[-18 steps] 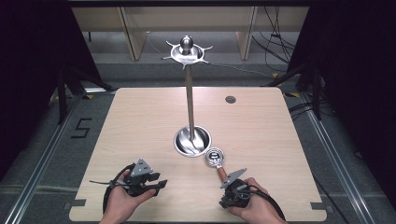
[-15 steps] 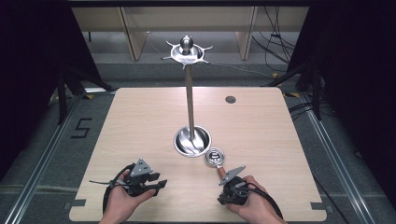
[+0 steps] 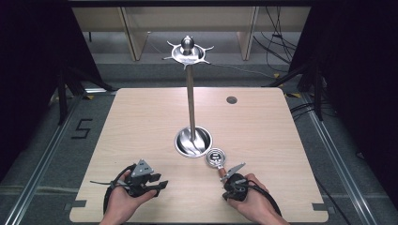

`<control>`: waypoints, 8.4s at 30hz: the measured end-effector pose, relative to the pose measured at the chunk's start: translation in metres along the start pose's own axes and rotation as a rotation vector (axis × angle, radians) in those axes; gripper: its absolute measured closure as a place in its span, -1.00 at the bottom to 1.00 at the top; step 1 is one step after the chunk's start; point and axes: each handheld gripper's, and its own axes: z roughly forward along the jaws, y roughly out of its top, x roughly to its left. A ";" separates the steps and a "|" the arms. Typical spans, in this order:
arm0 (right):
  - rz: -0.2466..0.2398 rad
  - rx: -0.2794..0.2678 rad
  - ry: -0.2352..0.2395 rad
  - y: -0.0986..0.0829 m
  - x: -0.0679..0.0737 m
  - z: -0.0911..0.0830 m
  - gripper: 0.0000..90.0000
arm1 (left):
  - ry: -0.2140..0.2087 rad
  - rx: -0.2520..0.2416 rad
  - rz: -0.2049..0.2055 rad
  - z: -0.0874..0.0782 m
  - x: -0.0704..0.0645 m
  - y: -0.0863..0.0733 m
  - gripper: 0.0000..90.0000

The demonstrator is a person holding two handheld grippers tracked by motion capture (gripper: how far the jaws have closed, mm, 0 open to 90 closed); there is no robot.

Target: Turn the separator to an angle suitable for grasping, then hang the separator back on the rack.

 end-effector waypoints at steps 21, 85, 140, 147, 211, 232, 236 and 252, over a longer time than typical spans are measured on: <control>0.160 0.009 -0.106 0.002 -0.041 -0.011 1.00 | -0.001 -0.005 -0.004 -0.001 0.000 0.001 0.29; 0.789 -0.135 -0.174 0.081 -0.168 -0.016 -0.04 | -0.022 -0.011 -0.004 -0.002 0.001 0.002 0.27; 0.608 0.118 -0.257 0.102 -0.158 0.011 0.51 | -0.022 -0.003 -0.004 -0.001 0.000 0.001 0.24; 0.598 0.106 -0.246 0.099 -0.159 0.010 0.52 | -0.027 -0.004 -0.004 -0.001 0.001 0.000 0.24; 0.048 -0.659 -0.169 0.040 -0.094 -0.098 0.52 | -0.011 -0.003 -0.007 0.000 -0.001 -0.001 0.23; -0.025 -0.786 -0.125 0.055 -0.084 -0.123 0.52 | -0.004 0.002 0.000 0.000 0.000 -0.001 0.19; -0.026 -0.790 -0.131 0.060 -0.083 -0.126 0.52 | -0.004 0.001 -0.001 0.000 0.000 -0.001 0.19; -0.038 -0.831 -0.122 0.076 -0.076 -0.139 0.52 | -0.006 -0.004 -0.002 0.000 0.000 0.000 0.17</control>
